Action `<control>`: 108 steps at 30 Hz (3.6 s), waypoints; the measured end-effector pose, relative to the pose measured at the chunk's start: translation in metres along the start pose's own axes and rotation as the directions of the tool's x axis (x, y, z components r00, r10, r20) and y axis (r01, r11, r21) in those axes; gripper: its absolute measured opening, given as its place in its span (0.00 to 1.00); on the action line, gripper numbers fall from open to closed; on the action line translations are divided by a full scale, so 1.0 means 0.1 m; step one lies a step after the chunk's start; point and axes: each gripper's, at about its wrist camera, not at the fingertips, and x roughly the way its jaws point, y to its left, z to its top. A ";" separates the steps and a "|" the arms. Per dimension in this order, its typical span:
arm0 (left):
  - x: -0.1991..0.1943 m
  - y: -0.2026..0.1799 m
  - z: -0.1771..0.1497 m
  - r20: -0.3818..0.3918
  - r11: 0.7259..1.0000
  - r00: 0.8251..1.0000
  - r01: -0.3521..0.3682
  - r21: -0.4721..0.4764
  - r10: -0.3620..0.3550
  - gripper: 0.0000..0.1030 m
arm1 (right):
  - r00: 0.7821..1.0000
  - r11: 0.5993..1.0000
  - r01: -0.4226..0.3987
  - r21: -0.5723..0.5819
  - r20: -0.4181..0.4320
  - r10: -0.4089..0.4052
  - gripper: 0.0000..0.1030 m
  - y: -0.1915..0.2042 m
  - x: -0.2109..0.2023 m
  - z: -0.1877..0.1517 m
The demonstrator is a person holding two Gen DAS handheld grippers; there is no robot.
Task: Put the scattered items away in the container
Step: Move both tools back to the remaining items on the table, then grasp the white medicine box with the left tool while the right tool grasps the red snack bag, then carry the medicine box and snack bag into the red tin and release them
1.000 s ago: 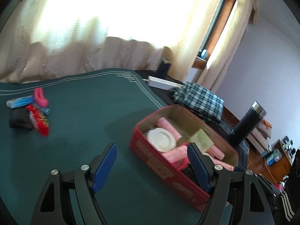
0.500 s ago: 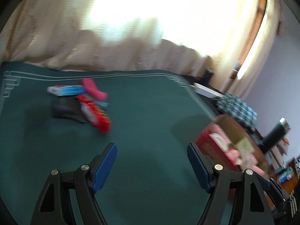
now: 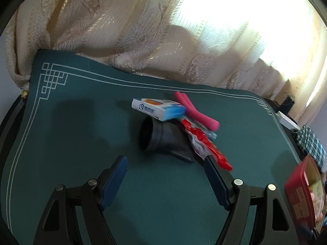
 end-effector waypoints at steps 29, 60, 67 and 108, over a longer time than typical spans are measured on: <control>0.83 -0.06 0.85 -0.052 0.952 0.993 0.115 0.284 -0.105 0.76 | 0.994 0.999 -0.042 0.022 -0.099 0.044 0.79 -0.08 0.38 -0.03; 0.10 0.28 0.01 -0.021 0.969 0.984 0.180 0.168 -0.179 0.54 | 0.994 0.998 -0.049 -0.051 -0.100 0.044 0.79 0.24 0.88 0.70; 0.03 0.42 0.03 0.000 0.970 0.977 0.213 0.114 -0.214 0.54 | 0.990 0.995 -0.046 -0.093 -0.134 0.034 0.68 0.42 1.70 1.22; -0.84 -1.13 -0.37 -0.029 0.869 0.912 0.399 0.292 -0.409 0.54 | 0.977 0.984 0.144 0.103 0.141 -0.158 0.32 -0.62 -0.61 0.32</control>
